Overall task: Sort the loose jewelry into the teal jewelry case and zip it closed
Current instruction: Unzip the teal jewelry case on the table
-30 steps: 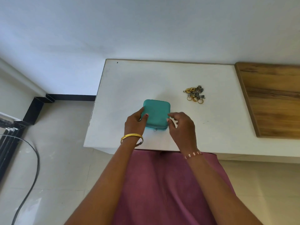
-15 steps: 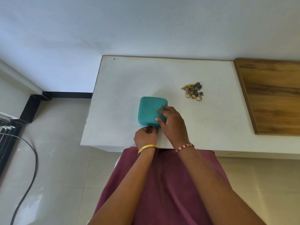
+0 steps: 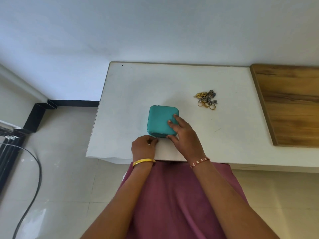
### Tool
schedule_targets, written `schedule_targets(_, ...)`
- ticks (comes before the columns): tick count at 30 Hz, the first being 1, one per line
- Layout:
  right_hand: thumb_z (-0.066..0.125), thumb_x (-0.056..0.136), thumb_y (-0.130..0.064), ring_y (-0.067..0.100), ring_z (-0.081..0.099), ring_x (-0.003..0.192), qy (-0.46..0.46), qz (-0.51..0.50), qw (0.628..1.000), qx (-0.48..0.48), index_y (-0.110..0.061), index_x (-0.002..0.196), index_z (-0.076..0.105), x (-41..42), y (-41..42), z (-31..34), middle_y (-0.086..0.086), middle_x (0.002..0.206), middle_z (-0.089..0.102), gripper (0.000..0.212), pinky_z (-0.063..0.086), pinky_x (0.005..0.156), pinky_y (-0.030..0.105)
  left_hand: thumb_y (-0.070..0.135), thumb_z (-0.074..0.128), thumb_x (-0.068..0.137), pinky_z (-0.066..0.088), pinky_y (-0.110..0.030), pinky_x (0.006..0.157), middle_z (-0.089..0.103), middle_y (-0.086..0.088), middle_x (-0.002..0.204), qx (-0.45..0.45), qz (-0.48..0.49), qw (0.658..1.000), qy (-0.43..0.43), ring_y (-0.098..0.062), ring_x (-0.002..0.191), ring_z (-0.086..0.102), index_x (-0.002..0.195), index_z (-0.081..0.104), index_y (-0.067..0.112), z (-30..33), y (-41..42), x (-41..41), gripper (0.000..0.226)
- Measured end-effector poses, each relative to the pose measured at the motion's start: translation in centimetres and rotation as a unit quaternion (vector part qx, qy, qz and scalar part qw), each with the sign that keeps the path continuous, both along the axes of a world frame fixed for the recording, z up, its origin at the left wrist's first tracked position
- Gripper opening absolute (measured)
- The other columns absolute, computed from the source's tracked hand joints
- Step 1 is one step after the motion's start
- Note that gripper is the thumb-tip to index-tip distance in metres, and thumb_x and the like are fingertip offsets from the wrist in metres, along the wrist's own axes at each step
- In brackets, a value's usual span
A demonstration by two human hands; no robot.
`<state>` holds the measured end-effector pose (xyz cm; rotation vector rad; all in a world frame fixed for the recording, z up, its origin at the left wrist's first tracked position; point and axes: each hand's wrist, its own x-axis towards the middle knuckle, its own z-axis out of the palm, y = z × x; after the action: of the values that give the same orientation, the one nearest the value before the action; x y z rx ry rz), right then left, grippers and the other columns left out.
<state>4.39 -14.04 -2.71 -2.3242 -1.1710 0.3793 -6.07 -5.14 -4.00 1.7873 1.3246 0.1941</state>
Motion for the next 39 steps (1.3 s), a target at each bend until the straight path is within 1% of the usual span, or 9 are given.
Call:
schedule_targets(7, 0.067, 0.08, -0.012, 0.032, 0.042, 0.129, -0.035, 0.024, 0.999, 0.004, -0.004, 0.129, 0.05, 0.5, 0.1, -0.7, 0.018, 0.144, 0.039, 0.053, 0.029, 0.109, 0.034, 0.012, 0.069, 0.077, 0.052, -0.042, 0.08, 0.071, -0.017, 0.085, 0.032, 0.014, 0.999, 0.006, -0.034, 0.078, 0.066, 0.079, 0.071, 0.004, 0.4, 4.3, -0.5, 0.008)
schedule_targets(13, 0.084, 0.057, -0.007, 0.04, 0.064, 0.099, -0.109, 0.042, 0.993, 0.031, 0.001, 0.108, 0.065, 0.7, 0.1, -1.7, 0.027, 0.118, 0.06, 0.055, 0.051, 0.082, 0.049, 0.005, 0.067, 0.076, 0.054, -0.042, 0.078, 0.07, -0.021, 0.082, 0.034, 0.013, 0.999, -0.029, -0.035, 0.071, 0.066, 0.079, 0.071, 0.0, 0.5, 6.6, 1.7, 0.006)
schedule_targets(20, 0.085, 0.056, -0.007, 0.039, 0.065, 0.097, -0.121, 0.05, 0.99, 0.044, 0.001, 0.106, 0.066, 0.8, -0.3, -1.6, 0.026, 0.116, 0.062, 0.055, 0.053, 0.077, 0.049, -0.001, 0.064, 0.074, 0.056, -0.04, 0.077, 0.07, -0.022, 0.077, 0.047, -0.022, 0.997, -0.05, -0.032, 0.069, 0.066, 0.077, 0.071, 0.0, 0.4, 9.3, 5.5, 0.008)
schedule_targets(22, 0.084, 0.058, -0.008, 0.04, 0.064, 0.099, -0.125, 0.052, 0.99, 0.037, 0.001, 0.108, 0.065, 0.7, -0.4, -1.6, 0.025, 0.118, 0.061, 0.054, 0.053, 0.078, 0.048, -0.004, 0.06, 0.075, 0.057, -0.035, 0.073, 0.07, -0.02, 0.078, 0.043, -0.029, 0.997, -0.054, -0.029, 0.062, 0.063, 0.079, 0.071, 0.0, 0.2, 9.6, 6.3, 0.012)
schedule_targets(27, 0.083, 0.06, -0.009, 0.04, 0.063, 0.1, -0.127, 0.053, 0.99, 0.043, 0.001, 0.11, 0.065, 0.7, -0.4, -1.7, 0.025, 0.119, 0.06, 0.054, 0.052, 0.079, 0.05, -0.006, 0.057, 0.077, 0.042, -0.002, 0.049, 0.064, -0.007, 0.074, 0.038, -0.021, 0.995, -0.09, 0.005, 0.042, 0.054, 0.083, 0.07, 0.0, -0.3, 9.3, 6.3, 0.016)
schedule_targets(30, 0.077, 0.066, -0.012, 0.039, 0.061, 0.106, -0.103, 0.036, 0.993, 0.052, -0.001, 0.113, 0.063, 0.6, -0.3, -1.9, 0.024, 0.124, 0.058, 0.05, 0.049, 0.086, 0.049, 0.0, 0.057, 0.08, 0.043, -0.006, 0.065, 0.068, -0.006, 0.083, 0.048, -0.006, 0.995, -0.091, 0.001, 0.062, 0.059, 0.094, 0.07, 0.008, -0.5, 8.6, 5.8, 0.021)
schedule_targets(33, 0.067, 0.07, -0.016, 0.036, 0.058, 0.113, -0.054, 0.011, 0.996, 0.068, -0.002, 0.116, 0.062, 0.3, -0.4, -1.6, 0.021, 0.129, 0.055, 0.048, 0.039, 0.096, 0.044, -0.002, 0.051, 0.083, 0.049, -0.024, 0.089, 0.07, -0.011, 0.096, -0.002, 0.033, 0.991, -0.129, -0.017, 0.086, 0.064, 0.115, 0.061, 0.015, -1.1, 7.6, 4.2, 0.037)
schedule_targets(37, 0.072, 0.071, -0.013, 0.031, 0.057, 0.115, -0.028, 0.015, 0.997, 0.071, -0.005, 0.117, 0.062, 0.3, -0.9, -1.0, 0.017, 0.131, 0.054, 0.048, 0.041, 0.097, 0.033, -0.013, 0.041, 0.085, 0.045, -0.003, 0.075, 0.061, -0.004, 0.108, -0.075, 0.056, 0.978, -0.189, -0.012, 0.095, 0.058, 0.13, 0.044, 0.008, -1.2, 5.0, 2.1, 0.05)
schedule_targets(39, 0.073, 0.074, -0.011, 0.027, 0.054, 0.12, 0.003, 0.018, 0.997, 0.069, -0.006, 0.12, 0.06, 0.6, -1.1, -0.4, 0.014, 0.134, 0.051, 0.047, 0.04, 0.101, 0.029, -0.017, 0.039, 0.084, 0.045, -0.004, 0.081, 0.058, -0.007, 0.117, -0.091, 0.051, 0.971, -0.217, -0.016, 0.106, 0.056, 0.129, 0.046, 0.003, -1.3, 3.9, 1.7, 0.05)
